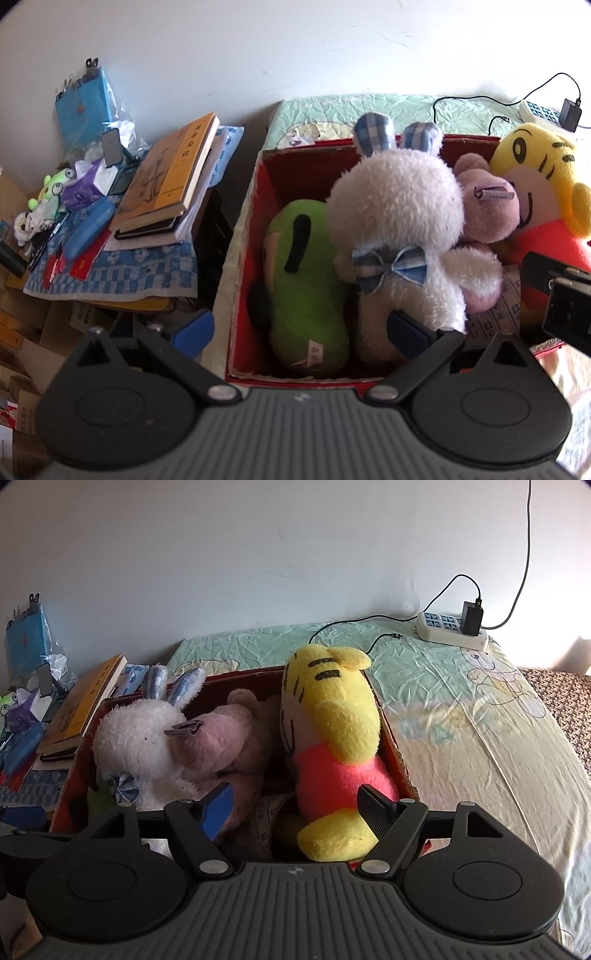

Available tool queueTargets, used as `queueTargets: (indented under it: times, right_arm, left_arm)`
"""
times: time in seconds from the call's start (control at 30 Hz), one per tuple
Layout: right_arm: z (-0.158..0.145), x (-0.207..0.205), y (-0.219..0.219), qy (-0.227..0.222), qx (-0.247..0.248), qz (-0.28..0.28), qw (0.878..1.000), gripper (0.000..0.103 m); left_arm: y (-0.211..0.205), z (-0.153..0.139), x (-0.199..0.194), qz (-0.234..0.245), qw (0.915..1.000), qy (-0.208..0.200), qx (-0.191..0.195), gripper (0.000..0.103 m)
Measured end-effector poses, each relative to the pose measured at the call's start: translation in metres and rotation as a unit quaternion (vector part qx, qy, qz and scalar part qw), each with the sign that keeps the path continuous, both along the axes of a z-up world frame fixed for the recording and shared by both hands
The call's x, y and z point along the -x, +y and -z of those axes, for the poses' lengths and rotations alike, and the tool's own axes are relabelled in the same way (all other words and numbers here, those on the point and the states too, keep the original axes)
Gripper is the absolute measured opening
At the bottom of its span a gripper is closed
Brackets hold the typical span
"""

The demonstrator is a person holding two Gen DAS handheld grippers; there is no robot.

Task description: Organize objects

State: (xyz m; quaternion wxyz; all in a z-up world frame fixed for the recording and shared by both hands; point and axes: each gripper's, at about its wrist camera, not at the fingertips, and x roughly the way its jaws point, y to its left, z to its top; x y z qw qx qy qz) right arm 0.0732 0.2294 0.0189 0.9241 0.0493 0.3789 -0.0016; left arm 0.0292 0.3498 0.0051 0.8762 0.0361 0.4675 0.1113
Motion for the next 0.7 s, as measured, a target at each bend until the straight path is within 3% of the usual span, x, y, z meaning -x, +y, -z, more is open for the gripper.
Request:
queueTargets:
  times: [0.7]
  right_arm:
    - [0.0031, -0.0046, -0.0019, 0.004, -0.002, 0.007, 1.0, 0.077]
  left_arm:
    - [0.0005, 0.0051, -0.0037, 0.003, 1.0, 0.007, 0.004, 0.101]
